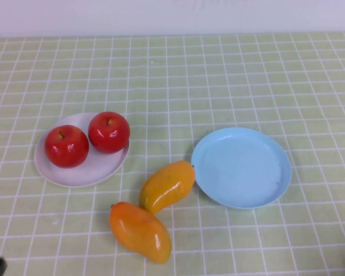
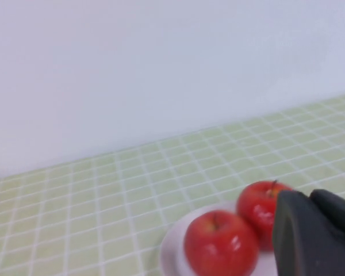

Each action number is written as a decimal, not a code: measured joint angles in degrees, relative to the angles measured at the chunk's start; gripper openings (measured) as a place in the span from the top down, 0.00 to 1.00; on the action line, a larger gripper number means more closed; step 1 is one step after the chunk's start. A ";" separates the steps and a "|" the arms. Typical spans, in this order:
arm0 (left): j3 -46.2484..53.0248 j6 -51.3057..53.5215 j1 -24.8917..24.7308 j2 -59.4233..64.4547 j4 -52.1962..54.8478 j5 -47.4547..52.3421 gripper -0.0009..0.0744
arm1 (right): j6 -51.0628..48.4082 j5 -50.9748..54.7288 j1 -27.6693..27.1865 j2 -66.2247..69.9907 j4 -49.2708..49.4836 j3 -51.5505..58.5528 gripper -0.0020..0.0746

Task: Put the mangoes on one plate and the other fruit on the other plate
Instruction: Put another type of fruit in the right plate

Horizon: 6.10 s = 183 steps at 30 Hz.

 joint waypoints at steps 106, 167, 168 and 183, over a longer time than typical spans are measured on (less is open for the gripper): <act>12.79 -0.03 4.58 -19.13 -2.49 23.46 0.98 | -25.59 30.72 36.13 81.54 32.53 -59.66 0.95; 12.79 -0.03 4.58 -19.13 -2.49 23.46 0.98 | 5.53 46.74 43.11 113.74 -5.64 -108.07 0.26; 12.79 -0.03 4.58 -19.13 -2.49 23.46 0.98 | 6.19 46.87 41.41 113.74 -5.48 -107.43 0.26; 12.79 -0.03 4.58 -19.13 -2.49 23.46 0.98 | 6.49 33.76 33.75 114.93 3.52 -92.01 0.26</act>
